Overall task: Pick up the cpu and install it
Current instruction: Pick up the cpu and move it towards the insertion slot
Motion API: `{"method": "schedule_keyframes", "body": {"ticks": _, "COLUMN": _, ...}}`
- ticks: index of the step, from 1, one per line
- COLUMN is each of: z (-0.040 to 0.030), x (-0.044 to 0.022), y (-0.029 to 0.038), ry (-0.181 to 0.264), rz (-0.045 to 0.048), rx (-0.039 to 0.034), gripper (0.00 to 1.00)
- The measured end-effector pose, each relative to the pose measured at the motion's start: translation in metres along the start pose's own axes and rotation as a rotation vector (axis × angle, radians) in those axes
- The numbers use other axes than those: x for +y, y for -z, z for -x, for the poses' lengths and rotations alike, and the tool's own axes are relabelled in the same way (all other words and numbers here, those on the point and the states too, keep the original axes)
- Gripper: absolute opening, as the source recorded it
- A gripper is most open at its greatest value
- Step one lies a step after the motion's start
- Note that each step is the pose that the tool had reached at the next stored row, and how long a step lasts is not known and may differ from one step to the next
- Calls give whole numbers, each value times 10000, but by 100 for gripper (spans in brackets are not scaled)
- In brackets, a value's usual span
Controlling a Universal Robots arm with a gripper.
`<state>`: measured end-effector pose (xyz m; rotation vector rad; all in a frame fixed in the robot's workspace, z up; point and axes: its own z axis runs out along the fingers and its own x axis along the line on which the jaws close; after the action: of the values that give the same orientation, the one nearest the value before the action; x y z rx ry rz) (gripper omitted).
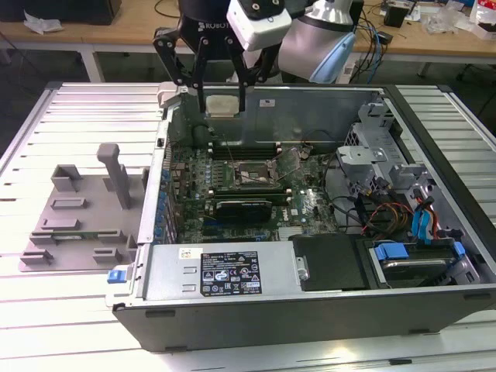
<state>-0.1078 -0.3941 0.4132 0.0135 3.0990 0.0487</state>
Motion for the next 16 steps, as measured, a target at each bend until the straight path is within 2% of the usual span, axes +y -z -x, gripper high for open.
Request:
{"method": "schedule_keyframes", "body": {"ticks": 4, "z": 46, "x": 0, "y": -45, "ry": -3, "rz": -3, "rx": 1, "gripper": 55}}
{"method": "schedule_keyframes", "body": {"ticks": 6, "z": 104, "x": 0, "y": -101, "ry": -1, "rz": -17, "rx": 2, "gripper": 55}}
{"method": "schedule_keyframes", "body": {"ticks": 9, "z": 156, "x": 2, "y": -162, "ry": -1, "rz": -22, "rx": 1, "gripper": 55}}
{"method": "schedule_keyframes", "body": {"ticks": 13, "z": 251, "x": 4, "y": -285, "ry": 0, "rz": -30, "rx": 2, "gripper": 55}}
{"method": "schedule_keyframes", "body": {"ticks": 16, "z": 306, "x": 4, "y": -339, "ry": -1, "rz": -31, "rx": 2, "gripper": 55}}
